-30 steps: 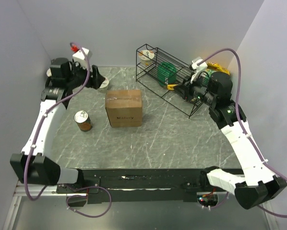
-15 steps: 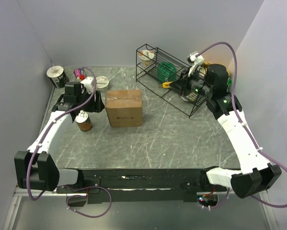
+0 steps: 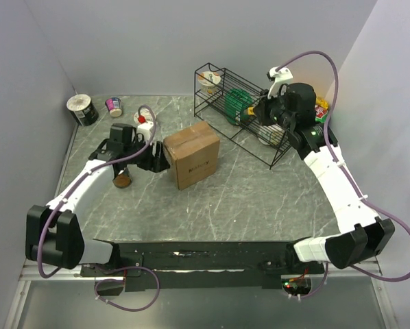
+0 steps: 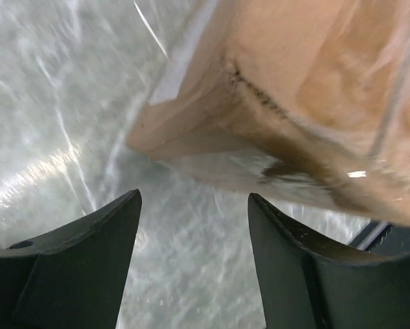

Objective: Unpack the express box

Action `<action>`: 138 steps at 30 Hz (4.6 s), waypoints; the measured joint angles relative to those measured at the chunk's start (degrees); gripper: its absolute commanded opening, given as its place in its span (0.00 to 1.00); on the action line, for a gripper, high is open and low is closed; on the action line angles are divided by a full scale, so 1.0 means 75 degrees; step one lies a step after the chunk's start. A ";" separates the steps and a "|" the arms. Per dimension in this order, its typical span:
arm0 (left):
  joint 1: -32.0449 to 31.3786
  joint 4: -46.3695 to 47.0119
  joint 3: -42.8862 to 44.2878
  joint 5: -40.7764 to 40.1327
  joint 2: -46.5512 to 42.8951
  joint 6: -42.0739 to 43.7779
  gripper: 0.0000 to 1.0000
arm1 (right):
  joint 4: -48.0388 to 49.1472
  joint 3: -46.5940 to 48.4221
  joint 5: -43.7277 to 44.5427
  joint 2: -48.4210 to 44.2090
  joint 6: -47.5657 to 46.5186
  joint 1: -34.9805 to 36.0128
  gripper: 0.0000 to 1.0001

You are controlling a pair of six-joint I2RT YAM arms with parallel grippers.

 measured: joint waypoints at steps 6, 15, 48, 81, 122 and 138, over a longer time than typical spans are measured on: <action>0.0399 -0.1661 0.0338 0.0289 0.0041 0.1708 0.78 | 0.0032 0.0000 -0.1390 0.0061 -0.0542 -0.0073 0.00; 0.1271 -0.3850 0.2646 0.0842 -0.0184 0.3719 0.95 | -0.0670 0.1515 -0.3077 0.1003 -0.0825 -0.0090 0.00; -0.1221 -0.1836 0.4864 0.2500 0.3448 0.1373 0.68 | -0.0137 -0.0341 -0.4232 0.0641 -0.0119 -0.0589 0.00; -0.1064 -0.1405 0.4695 0.2739 0.3547 0.0819 0.67 | 0.1941 -0.1553 -0.1961 -0.0061 0.1644 0.0647 0.00; -0.1043 -0.1241 0.4695 0.2780 0.3634 0.0583 0.66 | 0.1352 -0.1105 -0.2407 0.0504 0.1405 0.0650 0.00; -0.1040 -0.0903 0.4701 0.2500 0.3684 0.0347 0.60 | -0.0901 0.0560 -0.3022 0.1244 0.0711 0.0437 0.00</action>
